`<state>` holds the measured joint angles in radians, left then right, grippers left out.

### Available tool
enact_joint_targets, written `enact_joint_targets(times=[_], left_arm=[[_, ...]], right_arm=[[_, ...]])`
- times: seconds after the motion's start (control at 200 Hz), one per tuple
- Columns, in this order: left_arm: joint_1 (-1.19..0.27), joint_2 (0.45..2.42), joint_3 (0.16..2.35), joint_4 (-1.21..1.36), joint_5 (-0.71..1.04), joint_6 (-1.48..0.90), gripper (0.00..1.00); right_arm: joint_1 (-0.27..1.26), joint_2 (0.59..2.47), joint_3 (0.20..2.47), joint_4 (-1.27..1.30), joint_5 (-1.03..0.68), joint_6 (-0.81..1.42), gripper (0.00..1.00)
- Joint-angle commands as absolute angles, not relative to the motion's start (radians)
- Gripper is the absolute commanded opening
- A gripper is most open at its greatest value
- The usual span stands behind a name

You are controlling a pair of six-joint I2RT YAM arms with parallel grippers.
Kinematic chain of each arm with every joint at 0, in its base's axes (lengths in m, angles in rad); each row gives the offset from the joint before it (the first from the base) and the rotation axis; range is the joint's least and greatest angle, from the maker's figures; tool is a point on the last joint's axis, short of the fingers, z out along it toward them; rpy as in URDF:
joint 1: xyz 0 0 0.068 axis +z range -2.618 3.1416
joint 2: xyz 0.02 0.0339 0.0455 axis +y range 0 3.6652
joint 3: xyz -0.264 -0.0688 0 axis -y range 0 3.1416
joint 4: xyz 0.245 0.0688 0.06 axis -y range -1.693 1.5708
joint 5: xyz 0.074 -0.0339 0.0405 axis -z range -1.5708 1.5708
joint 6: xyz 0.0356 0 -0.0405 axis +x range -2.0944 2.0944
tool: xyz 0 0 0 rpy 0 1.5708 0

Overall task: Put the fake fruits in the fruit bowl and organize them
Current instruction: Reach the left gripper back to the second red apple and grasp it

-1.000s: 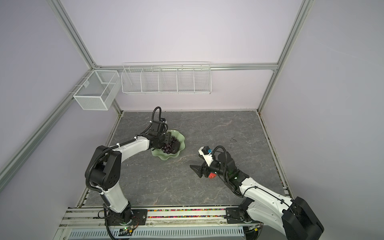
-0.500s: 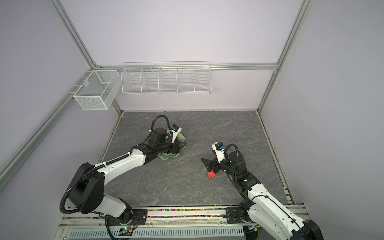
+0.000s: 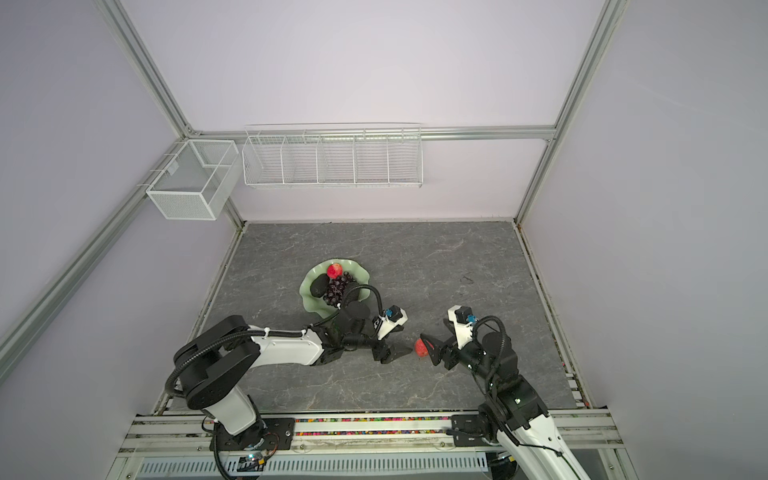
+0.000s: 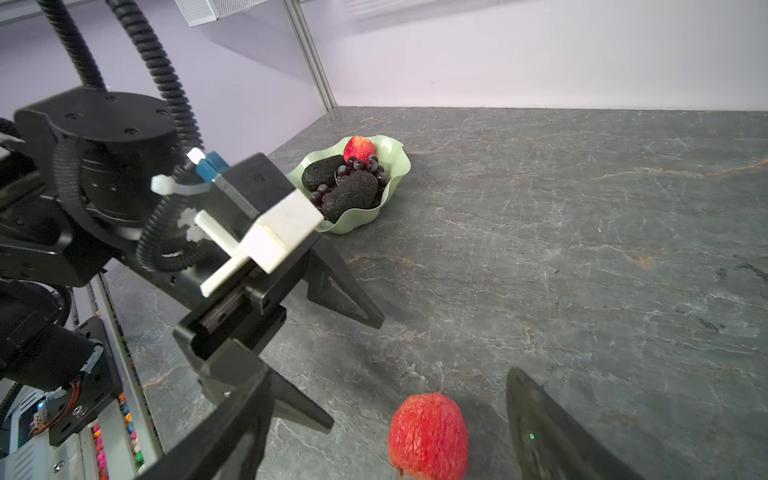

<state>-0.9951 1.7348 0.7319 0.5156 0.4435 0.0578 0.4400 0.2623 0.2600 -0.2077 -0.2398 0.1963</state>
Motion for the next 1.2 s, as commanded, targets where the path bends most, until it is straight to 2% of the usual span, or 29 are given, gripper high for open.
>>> enact_joint_targets(times=[0.0, 0.215, 0.87, 0.985, 1.195], left_arm=[[-1.008, 1.790, 0.772, 0.652, 0.456, 0.008, 0.76], [-1.025, 1.872, 0.798, 0.710, 0.466, -0.012, 0.76], [-1.090, 1.996, 0.907, 0.583, 0.371, 0.019, 0.73], [-1.092, 2.004, 0.915, 0.575, 0.361, 0.018, 0.66], [-1.091, 1.939, 0.845, 0.673, 0.297, 0.023, 0.45]], right_arm=[[0.439, 0.233, 0.241, -0.243, -0.235, 0.218, 0.89], [0.438, 0.251, 0.236, -0.220, -0.263, 0.212, 0.89], [0.438, 0.217, 0.228, -0.222, -0.270, 0.212, 0.89], [0.439, 0.217, 0.227, -0.222, -0.270, 0.211, 0.89], [0.439, 0.216, 0.226, -0.221, -0.268, 0.211, 0.89]])
